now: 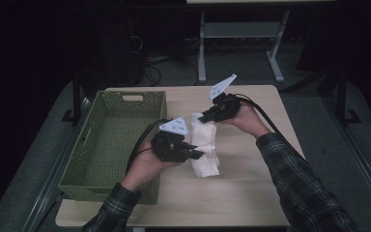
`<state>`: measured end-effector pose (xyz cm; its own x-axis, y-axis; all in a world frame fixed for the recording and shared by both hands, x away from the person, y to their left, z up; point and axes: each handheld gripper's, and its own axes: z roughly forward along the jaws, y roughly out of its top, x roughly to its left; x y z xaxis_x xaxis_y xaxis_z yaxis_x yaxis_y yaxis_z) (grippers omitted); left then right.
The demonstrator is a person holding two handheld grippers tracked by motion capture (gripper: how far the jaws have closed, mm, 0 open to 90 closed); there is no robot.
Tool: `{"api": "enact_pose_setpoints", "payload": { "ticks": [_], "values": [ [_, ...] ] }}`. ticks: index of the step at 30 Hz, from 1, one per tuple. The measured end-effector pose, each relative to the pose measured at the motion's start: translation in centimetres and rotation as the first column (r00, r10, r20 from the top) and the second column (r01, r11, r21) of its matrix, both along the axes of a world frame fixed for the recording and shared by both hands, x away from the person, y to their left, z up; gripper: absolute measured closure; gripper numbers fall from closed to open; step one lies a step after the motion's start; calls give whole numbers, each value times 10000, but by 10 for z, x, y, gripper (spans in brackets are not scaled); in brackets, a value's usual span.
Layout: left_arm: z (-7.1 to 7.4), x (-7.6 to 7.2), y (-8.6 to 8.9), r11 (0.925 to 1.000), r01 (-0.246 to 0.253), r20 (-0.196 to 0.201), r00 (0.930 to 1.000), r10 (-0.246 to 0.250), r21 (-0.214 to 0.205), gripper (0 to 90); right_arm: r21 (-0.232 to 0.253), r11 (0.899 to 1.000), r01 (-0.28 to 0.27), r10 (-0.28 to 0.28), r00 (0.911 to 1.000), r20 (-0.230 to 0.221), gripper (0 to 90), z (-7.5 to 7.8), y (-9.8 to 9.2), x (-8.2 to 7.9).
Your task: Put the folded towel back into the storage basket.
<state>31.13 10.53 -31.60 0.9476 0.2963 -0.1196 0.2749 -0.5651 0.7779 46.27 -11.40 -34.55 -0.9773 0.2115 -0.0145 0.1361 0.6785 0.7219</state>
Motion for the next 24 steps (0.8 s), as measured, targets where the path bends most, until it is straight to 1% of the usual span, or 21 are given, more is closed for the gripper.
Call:
{"api": "enact_pose_setpoints", "payload": {
  "ticks": [2, 6, 9, 12, 16, 18, 19, 20, 21, 23, 24],
  "values": [
    [4, 0, 10, 10000, -51, 98, 9999, 51, -69, 812, 9, 10000, -62, 62, 10000, 72, 805, 4, 7, 1],
    [13, -2, 27, 9998, -150, 309, 9994, 154, -126, 813, 127, 9998, -155, 154, 9999, 75, 805, 12, 21, 3],
    [19, -3, 39, 9995, -210, 322, 9992, 217, -215, 812, 180, 9996, -230, 226, 9996, 197, 806, 20, 34, 3],
    [23, -3, 52, 9994, -306, 405, 9987, 313, -182, 812, 200, 9993, -315, 308, 9990, 335, 806, 25, 49, 4],
    [29, -5, 68, 9988, -459, 493, 9977, 466, -148, 812, 231, 9989, -402, 396, 9988, 272, 806, 29, 69, 6],
    [32, -6, 78, 9985, -526, 568, 9970, 532, -113, 812, 278, 9985, -472, 463, 9984, 313, 806, 31, 79, 7],
    [34, -7, 88, 9982, -585, 597, 9965, 590, -106, 812, 277, 9984, -496, 488, 9983, 316, 806, 31, 83, 8],
    [34, -7, 88, 9982, -585, 597, 9965, 590, -106, 812, 277, 9984, -496, 488, 9983, 316, 806, 31, 83, 8],
    [35, -7, 93, 9981, -607, 617, 9962, 613, -118, 812, 335, 9979, -563, 552, 9979, 331, 806, 32, 93, 8],
    [35, -9, 104, 9975, -700, 616, 9956, 705, -99, 812, 401, 9975, -576, 562, 9978, 338, 806, 34, 103, 7],
    [36, -9, 109, 9970, -759, 602, 9952, 765, -119, 812, 438, 9971, -615, 597, 9974, 411, 806, 35, 107, 8]
  ]
}}
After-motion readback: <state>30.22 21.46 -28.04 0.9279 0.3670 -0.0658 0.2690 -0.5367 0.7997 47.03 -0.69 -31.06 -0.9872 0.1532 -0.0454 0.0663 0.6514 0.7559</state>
